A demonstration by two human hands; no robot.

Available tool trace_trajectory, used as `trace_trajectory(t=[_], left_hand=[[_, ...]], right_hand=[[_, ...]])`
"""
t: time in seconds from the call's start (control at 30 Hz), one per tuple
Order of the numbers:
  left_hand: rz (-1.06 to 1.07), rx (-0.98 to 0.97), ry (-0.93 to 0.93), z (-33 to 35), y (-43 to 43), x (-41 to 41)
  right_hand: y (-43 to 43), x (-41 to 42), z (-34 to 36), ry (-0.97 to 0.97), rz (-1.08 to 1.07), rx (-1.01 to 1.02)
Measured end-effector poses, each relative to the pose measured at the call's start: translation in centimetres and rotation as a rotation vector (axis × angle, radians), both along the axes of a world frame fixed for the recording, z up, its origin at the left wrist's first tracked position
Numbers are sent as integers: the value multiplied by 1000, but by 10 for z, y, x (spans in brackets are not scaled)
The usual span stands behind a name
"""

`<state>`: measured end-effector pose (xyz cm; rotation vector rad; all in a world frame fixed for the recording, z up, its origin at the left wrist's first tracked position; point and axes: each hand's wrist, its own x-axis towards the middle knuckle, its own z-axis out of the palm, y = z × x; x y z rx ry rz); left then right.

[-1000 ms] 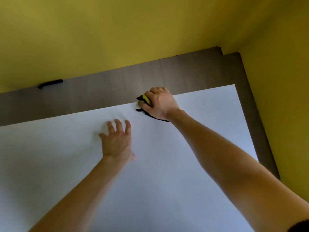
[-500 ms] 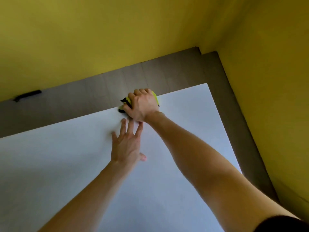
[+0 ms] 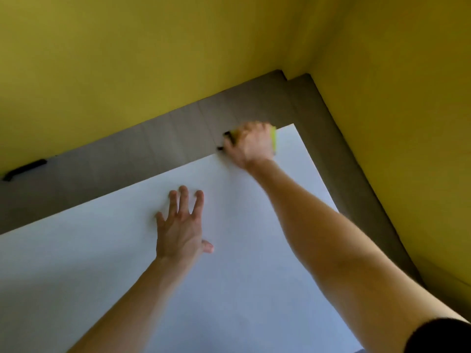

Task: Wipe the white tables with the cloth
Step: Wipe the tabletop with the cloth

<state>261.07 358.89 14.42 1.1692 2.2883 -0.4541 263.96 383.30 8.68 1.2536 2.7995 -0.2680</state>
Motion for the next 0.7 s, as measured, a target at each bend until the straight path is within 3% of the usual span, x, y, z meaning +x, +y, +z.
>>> trace_trajectory(t=[0.07,0.17,0.33,0.5,0.7], left_hand=[[3,-5,-3,0,1,0],[1,1,7,1,1,1],[-12,22,4,3,0,1],[-23,14,19,1,-1,0],[-17,-7,29,0,4,2]], right_hand=[[-41,-18,0,45,237,-53],[-45,-13,-5,158,324,-84],[48,61,-25,247,-81,86],[38,97,-14,350,-519,-78],[-28,169,-15,361,-599,-35]])
